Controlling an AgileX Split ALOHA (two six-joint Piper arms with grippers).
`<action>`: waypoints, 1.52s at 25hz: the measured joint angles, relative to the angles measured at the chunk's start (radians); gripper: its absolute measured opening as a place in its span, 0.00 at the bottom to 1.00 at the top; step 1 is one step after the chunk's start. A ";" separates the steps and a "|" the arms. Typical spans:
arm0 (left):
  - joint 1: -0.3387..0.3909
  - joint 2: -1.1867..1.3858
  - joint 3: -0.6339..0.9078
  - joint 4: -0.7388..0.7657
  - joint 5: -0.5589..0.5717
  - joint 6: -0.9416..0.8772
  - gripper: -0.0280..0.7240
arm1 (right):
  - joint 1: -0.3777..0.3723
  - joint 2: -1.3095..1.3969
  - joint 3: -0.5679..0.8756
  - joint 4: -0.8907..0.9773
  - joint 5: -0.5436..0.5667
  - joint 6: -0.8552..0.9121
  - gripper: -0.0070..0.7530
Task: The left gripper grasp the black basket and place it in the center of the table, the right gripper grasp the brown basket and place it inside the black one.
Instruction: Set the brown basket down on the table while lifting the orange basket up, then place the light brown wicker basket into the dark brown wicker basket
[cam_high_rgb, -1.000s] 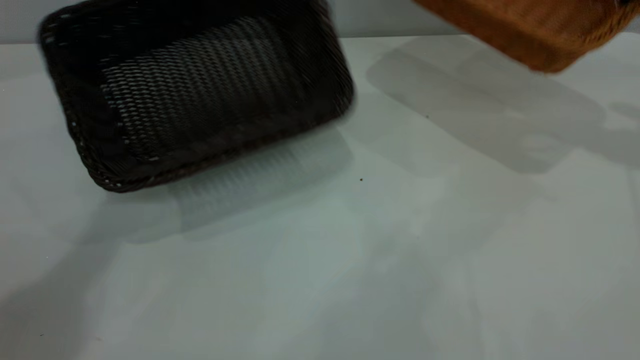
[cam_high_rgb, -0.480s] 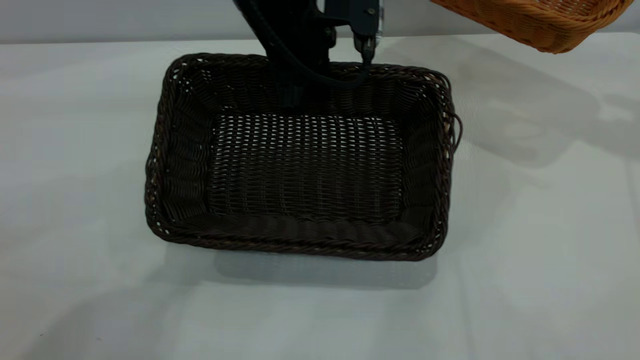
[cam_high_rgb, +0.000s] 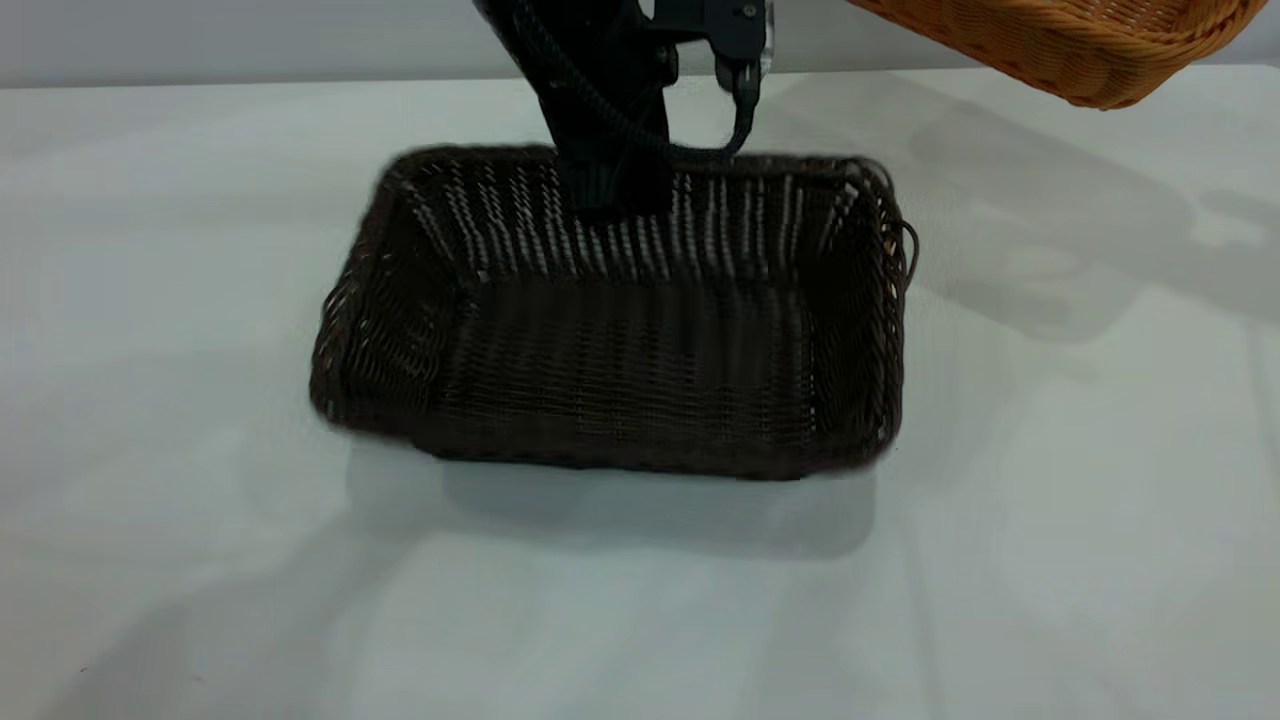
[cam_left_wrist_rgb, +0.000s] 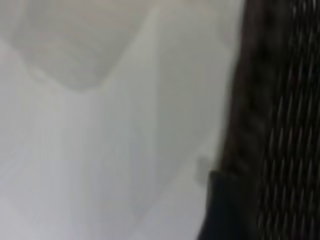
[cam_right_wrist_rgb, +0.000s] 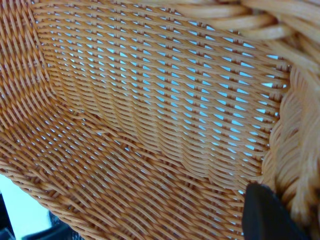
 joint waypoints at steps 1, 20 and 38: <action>0.003 -0.014 0.000 0.000 0.001 -0.031 0.67 | 0.000 0.000 0.000 -0.001 0.004 0.000 0.10; 0.521 -0.346 0.000 0.003 0.258 -0.604 0.71 | 0.340 0.000 -0.002 -0.130 0.115 0.103 0.10; 0.536 -0.346 0.000 0.004 0.258 -0.617 0.71 | 0.557 0.031 0.045 -0.211 -0.036 0.153 0.10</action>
